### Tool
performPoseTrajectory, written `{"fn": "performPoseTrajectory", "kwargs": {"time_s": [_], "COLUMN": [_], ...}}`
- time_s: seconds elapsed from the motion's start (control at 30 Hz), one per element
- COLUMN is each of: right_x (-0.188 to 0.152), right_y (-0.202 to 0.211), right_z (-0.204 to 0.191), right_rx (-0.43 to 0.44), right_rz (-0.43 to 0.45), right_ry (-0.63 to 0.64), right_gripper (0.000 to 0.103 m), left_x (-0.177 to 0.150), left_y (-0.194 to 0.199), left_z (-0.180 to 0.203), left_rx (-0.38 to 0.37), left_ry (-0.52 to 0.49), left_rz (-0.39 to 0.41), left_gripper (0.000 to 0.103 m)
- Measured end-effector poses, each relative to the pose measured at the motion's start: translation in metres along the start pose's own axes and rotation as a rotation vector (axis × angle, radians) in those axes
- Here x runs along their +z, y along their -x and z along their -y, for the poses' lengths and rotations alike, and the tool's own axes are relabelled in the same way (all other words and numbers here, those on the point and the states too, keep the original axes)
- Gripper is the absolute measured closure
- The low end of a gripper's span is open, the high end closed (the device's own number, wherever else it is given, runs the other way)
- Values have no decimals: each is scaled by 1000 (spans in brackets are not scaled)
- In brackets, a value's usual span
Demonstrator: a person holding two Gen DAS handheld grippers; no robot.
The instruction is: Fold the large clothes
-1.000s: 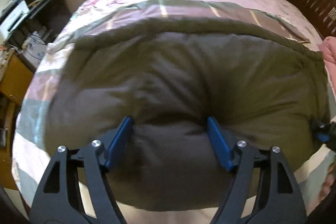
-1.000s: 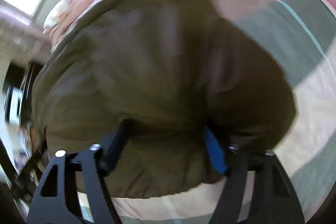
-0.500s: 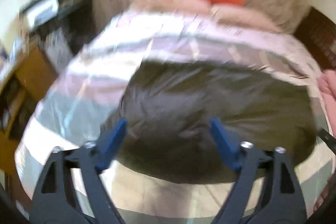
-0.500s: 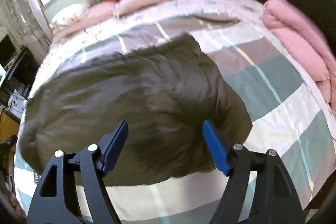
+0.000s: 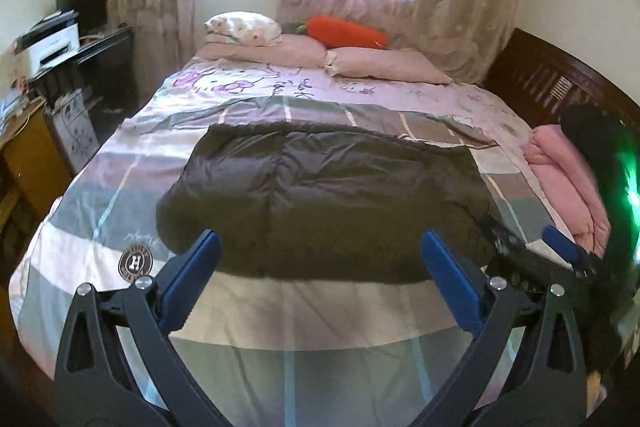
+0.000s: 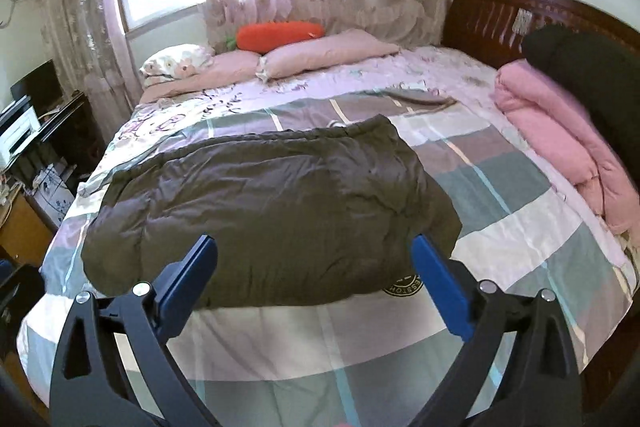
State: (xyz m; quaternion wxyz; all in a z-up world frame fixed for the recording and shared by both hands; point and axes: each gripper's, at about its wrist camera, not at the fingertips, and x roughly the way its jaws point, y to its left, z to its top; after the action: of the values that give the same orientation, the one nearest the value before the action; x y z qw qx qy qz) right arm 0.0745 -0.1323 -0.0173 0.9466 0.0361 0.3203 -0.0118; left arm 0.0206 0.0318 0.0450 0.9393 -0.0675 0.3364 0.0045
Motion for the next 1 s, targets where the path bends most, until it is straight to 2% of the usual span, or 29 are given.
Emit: {"fn": "performPoseTrajectory", "kwargs": {"time_s": [0.17, 0.33, 0.47, 0.67, 1.0], "right_x": [-10, -11, -12, -14, -12], "right_y": [13, 11, 9, 9, 14], "right_z": [-14, -14, -18, -20, -27], "right_rx": [-15, -5, 3, 18, 44], "right_rz": [42, 28, 5, -1, 3], "right_ry": [83, 91, 105, 106, 115], "right_gripper": [1, 1, 1, 1, 1], "left_x": [-3, -5, -4, -6, -5], "left_y": [3, 14, 13, 10, 2], "left_z": [5, 8, 10, 19, 18], "left_rx": [27, 78, 67, 101, 109], "left_ry": [1, -1, -14, -64, -61], "left_rz": [9, 111, 112, 105, 81], "left_gripper": [2, 2, 2, 2, 2]}}
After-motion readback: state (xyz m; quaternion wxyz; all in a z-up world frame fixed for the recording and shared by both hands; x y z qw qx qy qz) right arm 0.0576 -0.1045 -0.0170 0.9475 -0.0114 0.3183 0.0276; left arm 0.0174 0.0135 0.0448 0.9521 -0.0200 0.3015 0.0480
